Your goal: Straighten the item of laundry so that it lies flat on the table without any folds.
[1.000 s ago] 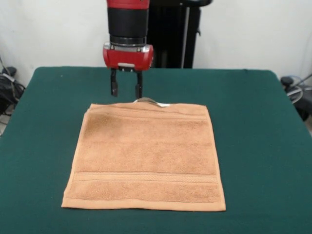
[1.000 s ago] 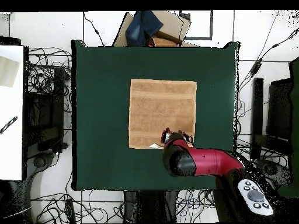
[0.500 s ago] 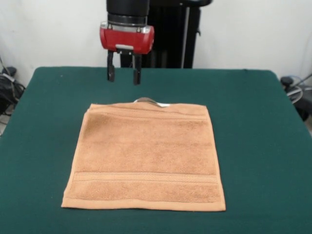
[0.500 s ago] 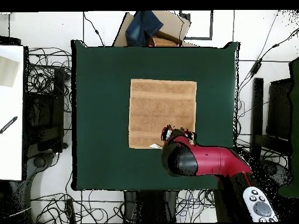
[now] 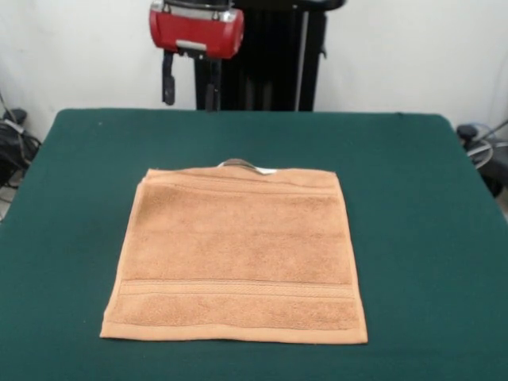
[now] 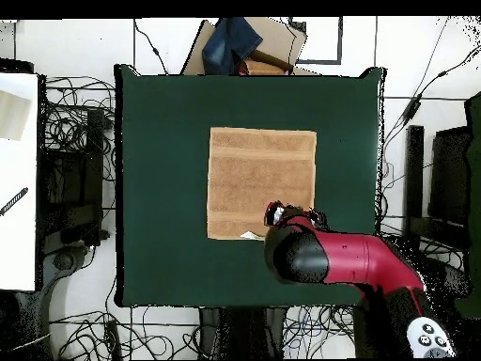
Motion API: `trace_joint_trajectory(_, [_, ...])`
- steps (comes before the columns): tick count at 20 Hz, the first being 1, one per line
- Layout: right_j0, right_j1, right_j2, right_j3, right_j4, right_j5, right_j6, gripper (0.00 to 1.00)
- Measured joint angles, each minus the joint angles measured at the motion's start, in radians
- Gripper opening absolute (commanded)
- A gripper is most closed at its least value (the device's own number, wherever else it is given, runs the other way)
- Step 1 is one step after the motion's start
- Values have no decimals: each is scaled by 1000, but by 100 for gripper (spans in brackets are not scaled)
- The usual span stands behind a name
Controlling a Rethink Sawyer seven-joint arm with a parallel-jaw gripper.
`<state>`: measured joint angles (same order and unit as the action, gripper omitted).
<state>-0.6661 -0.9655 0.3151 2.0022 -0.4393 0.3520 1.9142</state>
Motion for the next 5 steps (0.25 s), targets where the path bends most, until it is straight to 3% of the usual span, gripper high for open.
trace_joint_trajectory(5, [-18,-44,19,1,21,42,0,100])
